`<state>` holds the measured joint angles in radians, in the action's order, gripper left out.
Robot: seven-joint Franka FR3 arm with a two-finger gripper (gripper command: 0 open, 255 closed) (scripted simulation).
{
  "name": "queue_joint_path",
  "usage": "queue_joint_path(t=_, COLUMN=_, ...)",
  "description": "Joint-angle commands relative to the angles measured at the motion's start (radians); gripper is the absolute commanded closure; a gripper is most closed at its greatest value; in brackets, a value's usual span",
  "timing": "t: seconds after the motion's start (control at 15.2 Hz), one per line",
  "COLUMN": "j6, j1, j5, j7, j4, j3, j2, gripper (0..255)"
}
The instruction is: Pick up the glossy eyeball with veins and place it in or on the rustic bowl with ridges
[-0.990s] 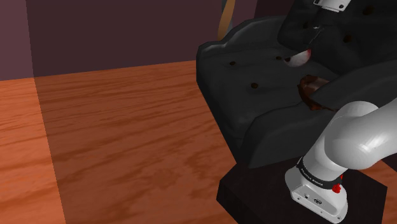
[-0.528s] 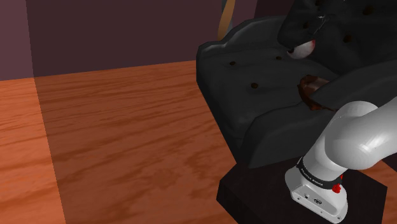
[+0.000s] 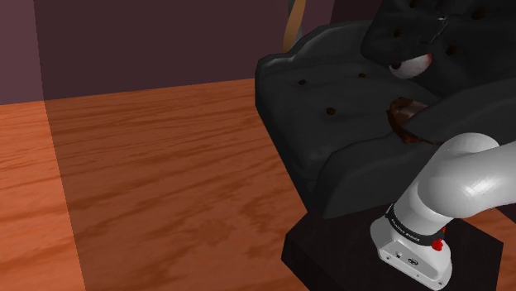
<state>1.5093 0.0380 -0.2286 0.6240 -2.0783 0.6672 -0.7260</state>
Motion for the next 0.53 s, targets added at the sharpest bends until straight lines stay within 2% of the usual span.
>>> queue_joint_path(t=0.0, j6=-0.041, j1=0.036, j5=-0.015, j7=-0.006, j4=-0.03, j3=-0.033, j2=-0.066, gripper=255)
queue_joint_path(t=0.4, j6=-0.179, j1=0.144, j5=-0.041, j7=-0.006, j4=-0.107, j3=-0.116, j2=-0.264, gripper=255)
queue_joint_path(t=0.46, j6=-0.169, j1=0.147, j5=-0.045, j7=-0.005, j4=-0.124, j3=-0.113, j2=-0.271, gripper=255)
